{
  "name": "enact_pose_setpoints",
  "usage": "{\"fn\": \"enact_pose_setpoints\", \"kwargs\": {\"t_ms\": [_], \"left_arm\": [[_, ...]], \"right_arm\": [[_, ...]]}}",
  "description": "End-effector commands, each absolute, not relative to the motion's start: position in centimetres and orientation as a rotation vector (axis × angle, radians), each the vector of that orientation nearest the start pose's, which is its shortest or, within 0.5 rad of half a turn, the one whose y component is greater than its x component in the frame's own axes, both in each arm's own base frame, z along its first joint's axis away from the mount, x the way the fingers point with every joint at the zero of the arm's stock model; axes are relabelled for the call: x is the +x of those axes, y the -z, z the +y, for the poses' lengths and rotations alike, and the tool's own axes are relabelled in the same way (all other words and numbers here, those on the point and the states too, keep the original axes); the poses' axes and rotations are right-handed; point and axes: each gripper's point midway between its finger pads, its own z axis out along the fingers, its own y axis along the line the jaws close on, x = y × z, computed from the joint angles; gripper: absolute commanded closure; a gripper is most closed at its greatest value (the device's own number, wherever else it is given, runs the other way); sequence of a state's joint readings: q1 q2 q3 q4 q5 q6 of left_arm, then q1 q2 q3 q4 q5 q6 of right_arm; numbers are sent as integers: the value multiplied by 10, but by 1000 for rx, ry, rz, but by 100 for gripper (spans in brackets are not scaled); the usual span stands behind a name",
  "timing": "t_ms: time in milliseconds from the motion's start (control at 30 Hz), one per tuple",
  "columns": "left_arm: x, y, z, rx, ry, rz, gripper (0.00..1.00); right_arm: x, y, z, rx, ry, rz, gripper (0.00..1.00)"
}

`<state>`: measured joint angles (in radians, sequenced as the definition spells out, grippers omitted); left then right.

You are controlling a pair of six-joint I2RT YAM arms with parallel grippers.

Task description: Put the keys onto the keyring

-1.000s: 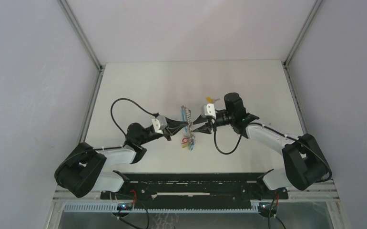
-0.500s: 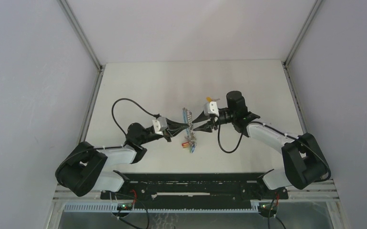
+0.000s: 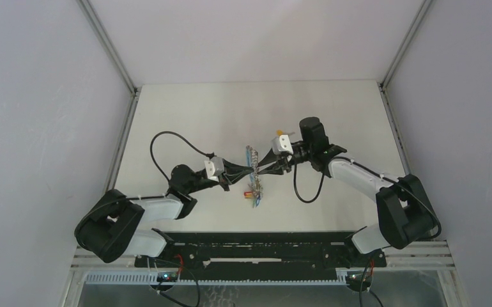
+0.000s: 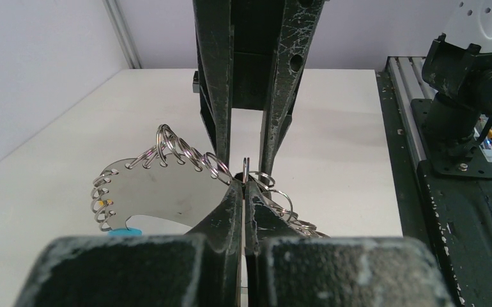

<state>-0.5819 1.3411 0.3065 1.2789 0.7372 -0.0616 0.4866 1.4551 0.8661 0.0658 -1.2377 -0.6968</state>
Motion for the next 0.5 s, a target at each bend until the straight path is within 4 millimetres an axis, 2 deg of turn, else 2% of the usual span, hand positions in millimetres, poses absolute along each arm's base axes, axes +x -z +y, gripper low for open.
{"fn": "enact_pose_setpoints", "kwargs": {"t_ms": [0,467], "left_arm": [[219,-224,-286,948,988,993,100],[219,-226,-283,941,976,988,100]], "right_arm": [[223,-196,304,-1605,-1163,945,73],[220,-190,304,-1624,-1193,961,78]]}}
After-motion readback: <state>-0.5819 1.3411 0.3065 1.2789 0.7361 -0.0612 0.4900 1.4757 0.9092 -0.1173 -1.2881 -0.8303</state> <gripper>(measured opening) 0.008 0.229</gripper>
